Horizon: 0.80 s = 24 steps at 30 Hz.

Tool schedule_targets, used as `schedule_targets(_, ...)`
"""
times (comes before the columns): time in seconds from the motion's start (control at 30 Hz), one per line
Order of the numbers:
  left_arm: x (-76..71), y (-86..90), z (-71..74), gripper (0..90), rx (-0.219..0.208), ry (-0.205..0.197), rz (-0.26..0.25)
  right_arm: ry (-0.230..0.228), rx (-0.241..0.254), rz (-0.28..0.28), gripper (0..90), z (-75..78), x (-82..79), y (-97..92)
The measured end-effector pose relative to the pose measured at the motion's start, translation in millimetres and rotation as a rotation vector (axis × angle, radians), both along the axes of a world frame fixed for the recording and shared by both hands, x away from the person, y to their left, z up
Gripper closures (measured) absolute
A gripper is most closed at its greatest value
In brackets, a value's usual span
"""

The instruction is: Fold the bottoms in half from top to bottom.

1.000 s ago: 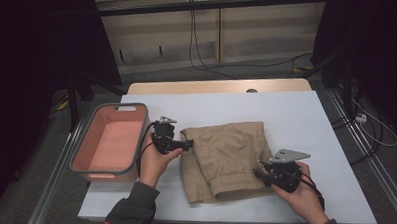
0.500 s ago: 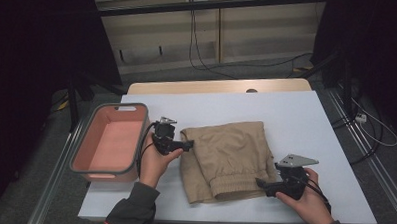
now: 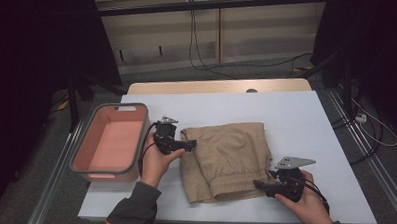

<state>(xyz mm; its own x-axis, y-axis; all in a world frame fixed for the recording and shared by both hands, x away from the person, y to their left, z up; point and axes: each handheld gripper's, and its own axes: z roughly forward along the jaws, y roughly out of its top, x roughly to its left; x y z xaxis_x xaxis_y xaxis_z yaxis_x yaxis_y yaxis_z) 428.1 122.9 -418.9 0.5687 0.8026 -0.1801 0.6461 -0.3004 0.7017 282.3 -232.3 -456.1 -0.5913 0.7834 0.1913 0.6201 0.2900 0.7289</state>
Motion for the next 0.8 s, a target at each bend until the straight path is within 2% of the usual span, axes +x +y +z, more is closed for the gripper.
schedule_targets(0.1,2.0,-2.3,-1.1,5.2,-0.018,0.007,0.015,-0.017,-0.016,0.010,57.4,2.8,-0.3,2.0)
schedule_targets(0.23,4.0,-3.9,-3.1,3.8,0.002,0.010,0.012,-0.026,-0.033,0.023,62.6,5.3,0.2,3.3)
schedule_targets(0.5,8.8,-9.3,-6.9,3.9,0.001,-0.004,0.057,-0.029,-0.024,0.023,63.1,4.8,-0.1,2.5)
schedule_targets(0.6,11.6,-12.9,-10.7,3.9,0.026,0.002,0.054,-0.028,-0.019,0.022,63.0,4.4,0.1,2.0)
schedule_targets(0.8,15.5,-15.3,-18.4,4.1,0.048,-0.004,0.075,-0.031,-0.018,0.022,62.8,4.1,-0.2,1.8)
